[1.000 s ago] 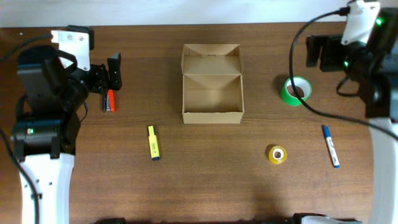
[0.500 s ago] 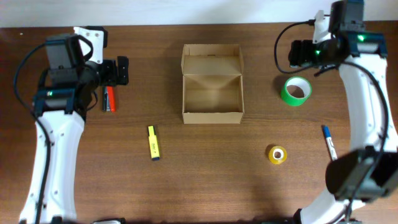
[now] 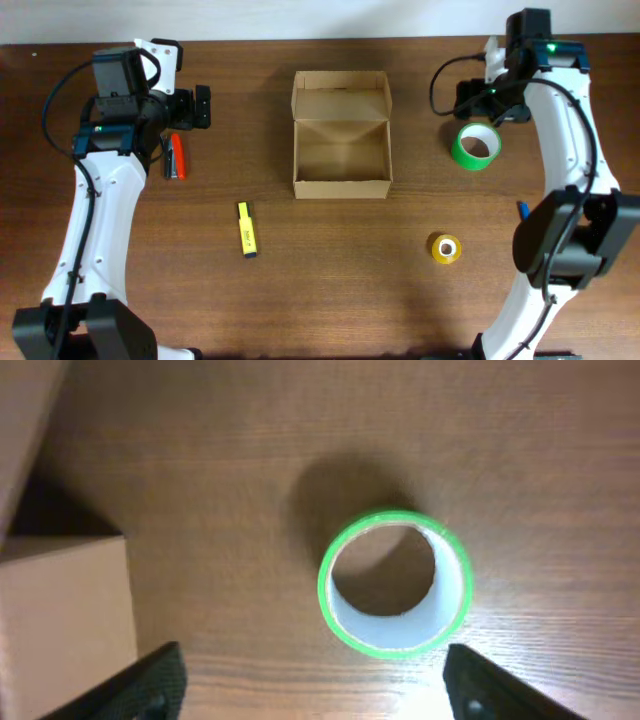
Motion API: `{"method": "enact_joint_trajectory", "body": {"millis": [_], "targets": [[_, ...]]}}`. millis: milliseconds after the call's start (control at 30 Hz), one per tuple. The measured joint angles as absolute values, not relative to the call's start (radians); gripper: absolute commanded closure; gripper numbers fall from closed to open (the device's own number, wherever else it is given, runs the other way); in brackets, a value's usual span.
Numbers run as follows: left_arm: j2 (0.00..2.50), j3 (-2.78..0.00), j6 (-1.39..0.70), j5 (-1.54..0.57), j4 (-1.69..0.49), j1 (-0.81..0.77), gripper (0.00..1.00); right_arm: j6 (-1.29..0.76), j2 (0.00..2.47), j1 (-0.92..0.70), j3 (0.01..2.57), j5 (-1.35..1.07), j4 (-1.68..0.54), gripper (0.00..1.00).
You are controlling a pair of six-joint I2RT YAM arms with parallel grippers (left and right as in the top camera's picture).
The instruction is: Pack container
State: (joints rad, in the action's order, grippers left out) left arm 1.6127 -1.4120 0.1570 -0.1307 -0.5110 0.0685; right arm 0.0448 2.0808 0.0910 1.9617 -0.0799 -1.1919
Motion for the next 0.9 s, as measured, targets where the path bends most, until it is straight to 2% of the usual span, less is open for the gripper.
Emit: {"method": "enact_joint_trajectory", "body": {"millis": [100, 300, 900], "targets": [[1.615, -1.412, 0.165, -0.130, -0.504, 0.068, 0.00, 0.048, 2.120, 0.090, 1.962, -0.081, -1.209, 0.29], [1.627, -1.412, 0.169, -0.130, -0.495, 0.068, 0.01, 0.048, 2.193, 0.069, 1.962, -0.085, -1.190, 0.32], [1.633, -1.412, 0.173, -0.129, -0.508, 0.068, 0.00, 0.027, 2.238, 0.050, 1.899, -0.068, -1.107, 0.35]]}}
